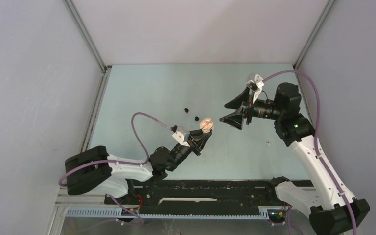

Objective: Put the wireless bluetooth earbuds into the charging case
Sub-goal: Place the earbud in the charging case, then pick up the earbud from the center of the board.

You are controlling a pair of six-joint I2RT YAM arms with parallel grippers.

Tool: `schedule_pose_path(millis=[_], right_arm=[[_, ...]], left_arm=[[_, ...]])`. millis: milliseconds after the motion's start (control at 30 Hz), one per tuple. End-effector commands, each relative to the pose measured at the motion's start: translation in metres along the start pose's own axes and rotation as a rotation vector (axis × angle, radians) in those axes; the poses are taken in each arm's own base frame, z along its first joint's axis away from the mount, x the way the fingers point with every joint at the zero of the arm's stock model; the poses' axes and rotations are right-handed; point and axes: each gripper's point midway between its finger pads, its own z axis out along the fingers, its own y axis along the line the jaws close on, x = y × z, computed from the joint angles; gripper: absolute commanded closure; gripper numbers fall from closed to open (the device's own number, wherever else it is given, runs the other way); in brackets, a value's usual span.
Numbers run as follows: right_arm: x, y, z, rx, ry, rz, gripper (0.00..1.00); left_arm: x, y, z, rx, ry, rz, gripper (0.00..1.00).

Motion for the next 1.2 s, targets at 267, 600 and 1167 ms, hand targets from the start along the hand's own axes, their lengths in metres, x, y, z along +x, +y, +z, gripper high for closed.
schedule_pose_path(millis=[267,600,1167], right_arm=[[0.038,-0.019,-0.055,0.207,0.145,0.035,0.29],[0.145,-0.099,-0.130,0.680,0.557,0.191,0.39],[0.263,-0.177,-0.198,1.016,1.064,0.541,0.54]], left_arm=[[0.013,-0.015,-0.026,0.142,0.051,0.029,1.00],[0.036,-0.026,-0.041,0.249,0.122,0.061,1.00],[0.031,-0.037,-0.045,0.307,0.146,0.018,1.00]])
